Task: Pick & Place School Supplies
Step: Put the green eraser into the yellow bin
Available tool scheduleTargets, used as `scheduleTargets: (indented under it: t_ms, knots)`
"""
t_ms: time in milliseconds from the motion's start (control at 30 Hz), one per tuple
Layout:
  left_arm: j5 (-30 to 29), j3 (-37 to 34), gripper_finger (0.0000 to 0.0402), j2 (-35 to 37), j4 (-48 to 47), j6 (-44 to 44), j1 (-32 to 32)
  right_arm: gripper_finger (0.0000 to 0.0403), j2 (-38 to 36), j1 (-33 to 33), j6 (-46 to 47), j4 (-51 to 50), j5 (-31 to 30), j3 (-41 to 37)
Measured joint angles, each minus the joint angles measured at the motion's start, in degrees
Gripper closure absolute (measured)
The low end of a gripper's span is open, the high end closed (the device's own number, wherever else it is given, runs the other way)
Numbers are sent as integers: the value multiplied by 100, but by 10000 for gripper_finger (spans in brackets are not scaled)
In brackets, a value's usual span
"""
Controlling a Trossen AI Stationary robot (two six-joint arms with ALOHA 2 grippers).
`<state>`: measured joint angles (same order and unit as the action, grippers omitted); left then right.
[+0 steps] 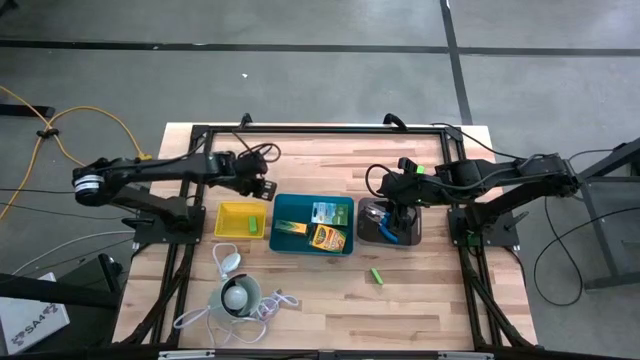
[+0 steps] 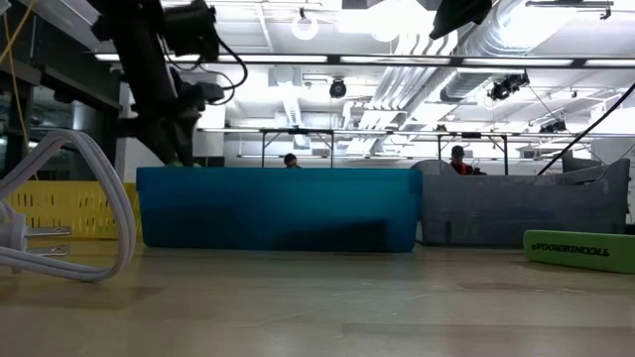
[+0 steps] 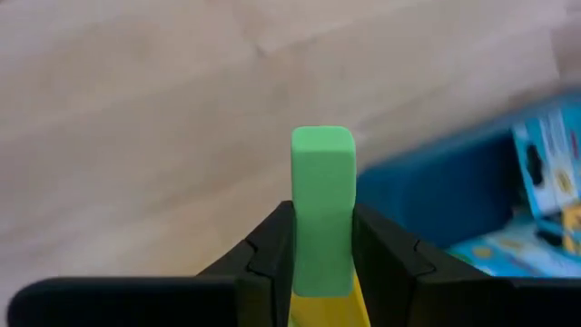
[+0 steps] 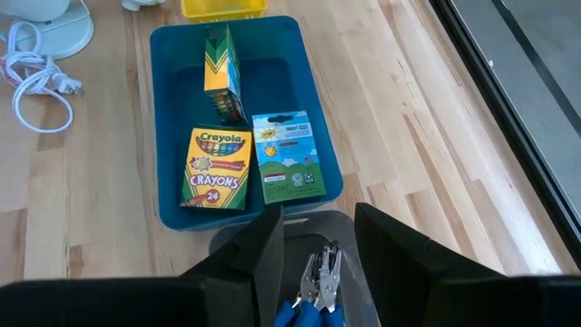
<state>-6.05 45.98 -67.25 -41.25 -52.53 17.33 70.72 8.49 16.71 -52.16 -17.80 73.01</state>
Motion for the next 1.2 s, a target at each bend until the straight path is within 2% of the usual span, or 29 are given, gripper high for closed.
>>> scheduleTargets:
  t_ms: [233,567,800,1067,1200]
  knots:
    - [-1,1,312,303,-185,-595,-829,275,0,2,145,0,2,0]
    - [4,4,312,311,-544,-1392,-1920,275,0,2,146,0,8,0]
    - [7,4,312,311,-1219,-1779,-2144,275,0,0,148,0,17,0]
    - [-25,-21,312,311,-1336,-1808,-2173,275,0,13,295,1,355,0]
    - [-31,-202,312,309,-1434,-2234,-2173,275,1,13,297,-25,367,0]
